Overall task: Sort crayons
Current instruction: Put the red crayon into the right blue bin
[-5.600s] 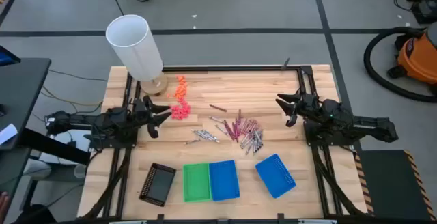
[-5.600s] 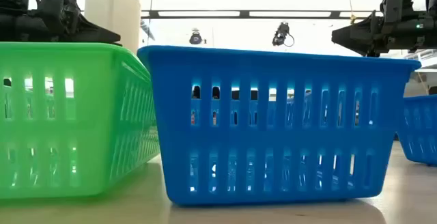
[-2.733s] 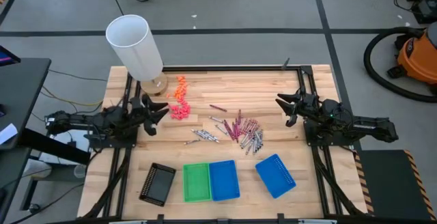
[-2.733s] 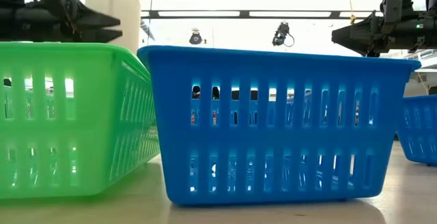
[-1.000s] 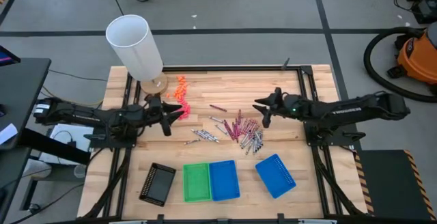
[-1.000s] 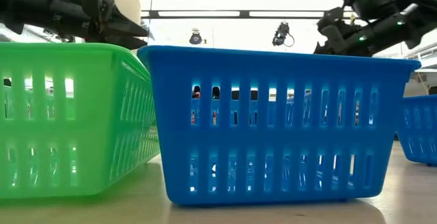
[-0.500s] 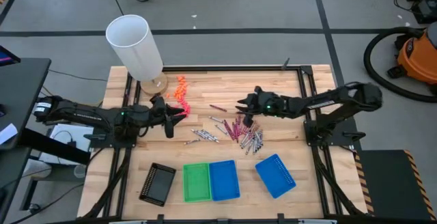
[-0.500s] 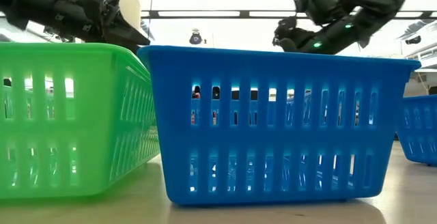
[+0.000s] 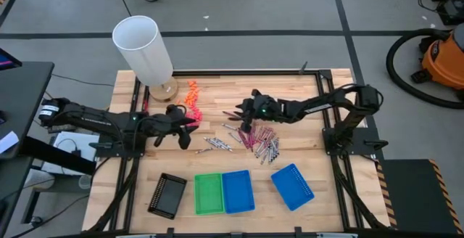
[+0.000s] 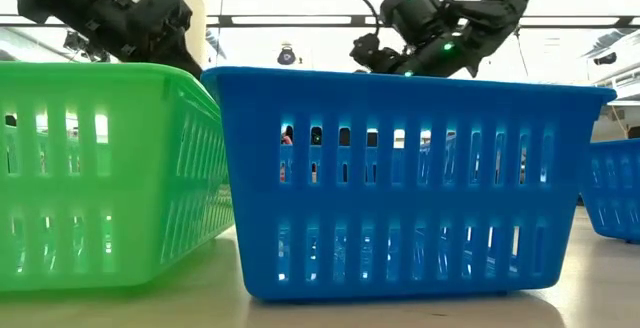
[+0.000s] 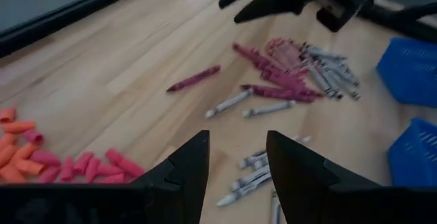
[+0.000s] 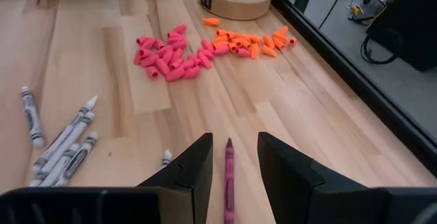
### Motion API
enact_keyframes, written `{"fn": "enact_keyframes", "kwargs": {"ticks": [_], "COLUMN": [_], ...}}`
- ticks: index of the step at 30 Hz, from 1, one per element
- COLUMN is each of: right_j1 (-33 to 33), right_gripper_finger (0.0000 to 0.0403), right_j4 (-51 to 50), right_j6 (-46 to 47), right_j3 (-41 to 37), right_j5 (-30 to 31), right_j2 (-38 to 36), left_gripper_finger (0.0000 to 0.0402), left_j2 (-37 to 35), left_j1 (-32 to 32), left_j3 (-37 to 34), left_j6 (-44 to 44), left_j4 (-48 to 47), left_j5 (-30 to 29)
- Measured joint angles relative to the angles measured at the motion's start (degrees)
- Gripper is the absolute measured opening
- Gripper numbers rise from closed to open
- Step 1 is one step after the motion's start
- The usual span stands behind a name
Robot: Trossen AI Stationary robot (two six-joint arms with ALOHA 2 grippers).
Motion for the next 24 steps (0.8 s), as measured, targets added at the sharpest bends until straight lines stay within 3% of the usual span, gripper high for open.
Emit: {"fn": "enact_keyframes", "kwargs": {"ticks": [4,10,24], "right_j1": [-1.2,-2.6,-4.3], "right_gripper_finger": [0.0136,0.0156,0.0135], "right_j4": [-0.1,-0.5,-4.2], "right_j6": [-1.3,-1.7,-0.1], "right_j3": [2.2,4.3,4.5], "right_j5": [-4.0,-4.3,-4.3], "right_j2": [4.2,9.7,12.9], "left_gripper_finger": [0.0155,0.0155,0.0155], "left_j2": [0.0,0.0,0.0], "left_j1": [0.0,0.0,0.0], "left_j3": [0.0,0.0,0.0], "left_j6": [-1.3,-1.8,-4.1], "left_j4": [-2.6,-2.9,-2.9], "left_j5": [0.0,0.0,0.1]}}
